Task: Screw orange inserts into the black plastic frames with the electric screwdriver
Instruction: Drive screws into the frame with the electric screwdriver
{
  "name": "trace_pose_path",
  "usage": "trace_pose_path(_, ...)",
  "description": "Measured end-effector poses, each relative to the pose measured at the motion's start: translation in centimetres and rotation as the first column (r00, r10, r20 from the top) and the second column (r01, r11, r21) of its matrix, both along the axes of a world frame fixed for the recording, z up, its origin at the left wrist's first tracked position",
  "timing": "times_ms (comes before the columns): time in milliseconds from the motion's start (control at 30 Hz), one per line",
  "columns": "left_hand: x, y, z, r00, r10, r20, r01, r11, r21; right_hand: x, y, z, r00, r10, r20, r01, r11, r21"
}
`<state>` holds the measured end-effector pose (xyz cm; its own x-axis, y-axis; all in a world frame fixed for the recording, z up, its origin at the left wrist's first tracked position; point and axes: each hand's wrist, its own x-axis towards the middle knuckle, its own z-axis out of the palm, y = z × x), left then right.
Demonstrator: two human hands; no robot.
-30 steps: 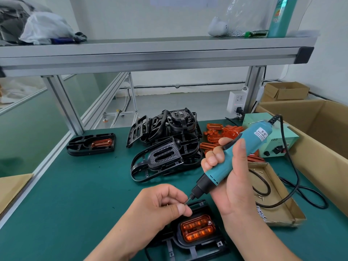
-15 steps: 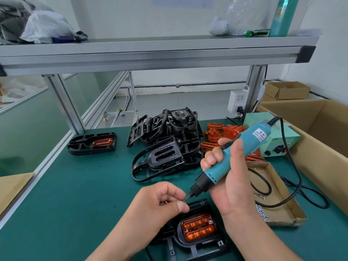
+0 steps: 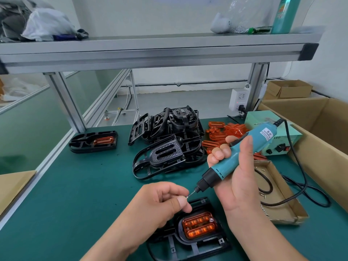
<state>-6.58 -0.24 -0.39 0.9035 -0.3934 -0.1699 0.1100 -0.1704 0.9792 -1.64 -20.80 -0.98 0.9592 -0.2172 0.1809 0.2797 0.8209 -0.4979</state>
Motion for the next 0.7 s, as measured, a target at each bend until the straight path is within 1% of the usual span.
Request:
trace_pose_path(100, 0.05, 0.05, -0.17, 1.0, 0.017, 0.026, -0.017, 1.0, 0.0, -0.09, -0.05, -0.04, 1.0, 0.005, 0.008, -0.005, 1.0, -0.003)
trace_pose_path(467, -0.07, -0.01, -0.93, 0.987, 0.021, 0.156, -0.041, 0.991, 0.125, -0.25, 0.28, -0.17, 0.998, 0.043, 0.055, -0.04, 0.997, -0.062)
trace_pose_path(633, 0.04, -0.14, -0.8, 0.987, 0.001, 0.163, -0.025, 0.99, 0.142, -0.24, 0.1, -0.18, 0.998, 0.047, 0.034, -0.046, 0.998, -0.032)
trace_pose_path(700, 0.1, 0.06, -0.62, 0.983, 0.018, 0.183, -0.046, 0.987, 0.152, -0.25, 0.07, -0.1, 0.998, 0.053, 0.025, -0.052, 0.998, -0.021)
